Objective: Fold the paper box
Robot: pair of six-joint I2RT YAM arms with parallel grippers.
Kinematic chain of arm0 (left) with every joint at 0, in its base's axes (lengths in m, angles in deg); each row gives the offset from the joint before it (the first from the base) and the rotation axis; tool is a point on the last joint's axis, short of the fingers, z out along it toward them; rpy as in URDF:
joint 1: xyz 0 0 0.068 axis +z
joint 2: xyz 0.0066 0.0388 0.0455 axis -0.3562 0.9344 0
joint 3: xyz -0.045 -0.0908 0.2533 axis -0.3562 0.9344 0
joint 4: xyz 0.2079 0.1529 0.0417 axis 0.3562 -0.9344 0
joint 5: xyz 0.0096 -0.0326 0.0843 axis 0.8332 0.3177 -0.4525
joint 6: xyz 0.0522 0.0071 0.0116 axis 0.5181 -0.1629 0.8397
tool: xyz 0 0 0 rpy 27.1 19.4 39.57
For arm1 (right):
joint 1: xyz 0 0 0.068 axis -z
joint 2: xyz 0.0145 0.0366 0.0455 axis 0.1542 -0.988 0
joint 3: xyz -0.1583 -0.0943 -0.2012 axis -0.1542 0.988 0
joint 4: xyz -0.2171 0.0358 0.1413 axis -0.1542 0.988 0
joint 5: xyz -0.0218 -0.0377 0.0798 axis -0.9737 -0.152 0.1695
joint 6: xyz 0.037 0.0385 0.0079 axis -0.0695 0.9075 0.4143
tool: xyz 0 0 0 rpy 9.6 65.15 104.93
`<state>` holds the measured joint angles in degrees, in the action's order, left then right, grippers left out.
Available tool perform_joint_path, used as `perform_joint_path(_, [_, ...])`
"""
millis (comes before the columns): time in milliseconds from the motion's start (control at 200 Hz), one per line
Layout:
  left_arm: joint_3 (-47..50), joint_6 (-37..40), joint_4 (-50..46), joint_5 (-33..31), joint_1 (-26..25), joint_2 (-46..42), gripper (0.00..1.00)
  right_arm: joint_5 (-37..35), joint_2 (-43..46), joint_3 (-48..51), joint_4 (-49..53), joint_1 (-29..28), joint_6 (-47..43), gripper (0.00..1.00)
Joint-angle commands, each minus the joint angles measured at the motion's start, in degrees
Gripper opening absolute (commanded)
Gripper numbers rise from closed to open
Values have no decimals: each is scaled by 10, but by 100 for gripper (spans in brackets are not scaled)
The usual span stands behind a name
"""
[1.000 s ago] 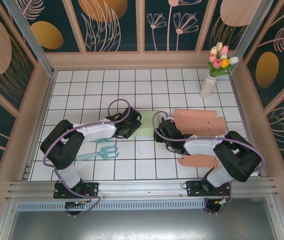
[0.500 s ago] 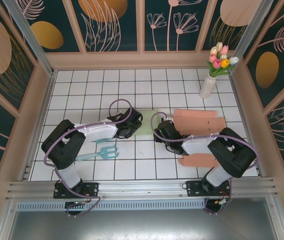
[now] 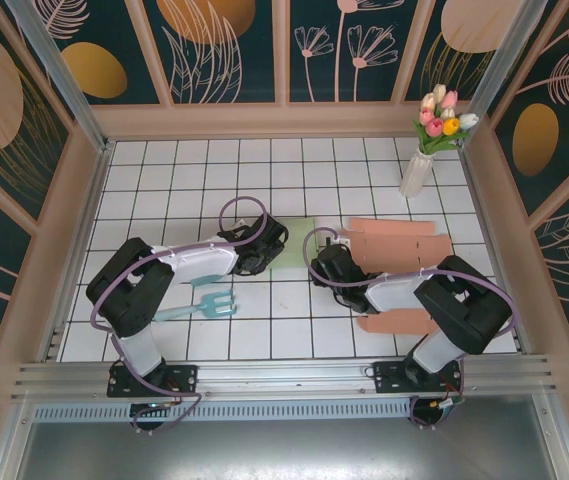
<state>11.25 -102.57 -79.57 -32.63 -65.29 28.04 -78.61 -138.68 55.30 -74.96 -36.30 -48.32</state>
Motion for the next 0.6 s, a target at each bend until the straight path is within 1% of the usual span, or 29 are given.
perform_joint_path(0, [5,8,-81,-29,4,19,59,-2,25,6,4,-9,20,26])
perform_joint_path(145, [1,8,-82,-29,4,25,59,-36,49,-5,59,-39,43,25])
perform_joint_path(235, [0,7,-80,-26,4,29,59,-31,57,-6,65,-49,52,25])
perform_joint_path(415, [-4,9,-79,-20,4,36,59,1,51,-11,30,-49,54,22])
perform_joint_path(596, [-4,10,-76,-16,4,35,59,13,-6,-37,-20,-41,43,20])
